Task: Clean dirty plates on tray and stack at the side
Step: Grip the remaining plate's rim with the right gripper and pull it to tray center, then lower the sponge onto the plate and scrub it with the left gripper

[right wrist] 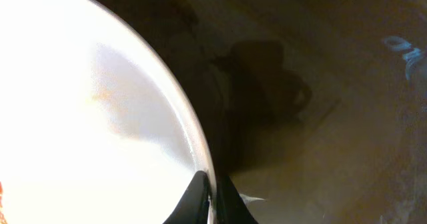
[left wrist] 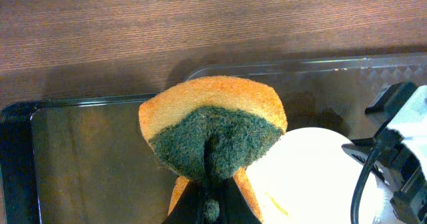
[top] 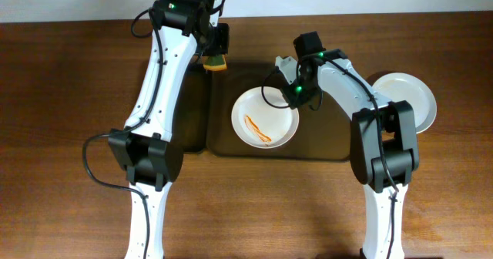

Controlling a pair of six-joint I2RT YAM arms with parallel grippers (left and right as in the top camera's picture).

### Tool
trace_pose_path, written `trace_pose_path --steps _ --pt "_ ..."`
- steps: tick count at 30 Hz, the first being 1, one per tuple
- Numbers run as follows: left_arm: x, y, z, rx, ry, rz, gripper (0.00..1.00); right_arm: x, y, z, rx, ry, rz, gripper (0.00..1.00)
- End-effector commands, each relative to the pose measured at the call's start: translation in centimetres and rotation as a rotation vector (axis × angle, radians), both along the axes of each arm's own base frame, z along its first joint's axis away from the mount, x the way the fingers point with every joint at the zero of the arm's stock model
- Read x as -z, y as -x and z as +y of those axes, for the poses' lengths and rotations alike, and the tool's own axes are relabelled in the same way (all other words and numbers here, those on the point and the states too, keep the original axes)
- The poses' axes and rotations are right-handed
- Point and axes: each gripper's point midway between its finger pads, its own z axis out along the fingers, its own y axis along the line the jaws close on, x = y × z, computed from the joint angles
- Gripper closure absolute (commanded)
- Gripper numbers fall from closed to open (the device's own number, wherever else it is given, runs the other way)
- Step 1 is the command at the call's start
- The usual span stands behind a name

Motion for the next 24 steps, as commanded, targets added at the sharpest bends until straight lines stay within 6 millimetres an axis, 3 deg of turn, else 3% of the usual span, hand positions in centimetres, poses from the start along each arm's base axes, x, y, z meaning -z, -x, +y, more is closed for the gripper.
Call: trace_pose_path --steps 1,3,5,6,7,8,9,10,11,16,22,23,24 --pt "-1.2 0.0 0.0 0.012 0.003 -0.028 1.00 1.3 1.9 -0.6 0.221 0.016 0.145 0.96" --pt "-1.3 0.0 0.0 0.012 0.003 -0.029 1.00 1.5 3.2 -1.6 0.433 0.037 0.244 0.96" --pt "-1.3 0.0 0.0 0.012 0.003 -0.029 1.00 1.7 5.9 -4.6 0.829 0.139 0.394 0.96" --pt "-1.3 0.0 0.0 0.012 0.003 -0.029 1.00 1.6 6.4 -5.1 0.902 0.145 0.426 0.96" --pt "-1.3 0.0 0.0 0.012 0.004 -0.029 1.00 1.6 6.2 -5.3 0.907 0.137 0.423 0.96" --pt "-1.3 0.0 0.0 0.012 0.003 -0.030 1.00 1.6 5.8 -5.4 0.911 0.130 0.414 0.89" --pt "-1.3 0.0 0.0 0.012 0.003 -0.030 1.00 1.7 5.4 -5.7 0.921 0.118 0.404 0.73" --pt "-1.3 0.0 0.0 0.012 0.004 -0.029 1.00 1.6 5.0 -5.9 0.931 0.091 0.402 0.63" --pt "-1.2 0.0 0.0 0.012 0.003 -0.028 1.00 1.6 4.4 -6.0 0.918 0.045 0.407 0.62" --pt "-1.2 0.0 0.0 0.013 0.004 -0.027 1.00 1.1 3.6 -5.6 0.794 -0.073 0.413 0.63" --pt "-0.4 0.3 -0.2 0.021 0.013 -0.001 1.00 0.8 6.3 -4.4 0.672 -0.065 0.507 0.63" --pt "0.0 0.5 -0.4 0.029 0.014 0.014 1.00 0.9 6.4 -4.4 0.673 -0.065 0.508 0.71" --pt "0.4 0.7 -0.8 0.067 0.025 0.026 1.00 1.0 6.3 -4.4 0.672 -0.068 0.501 0.85"
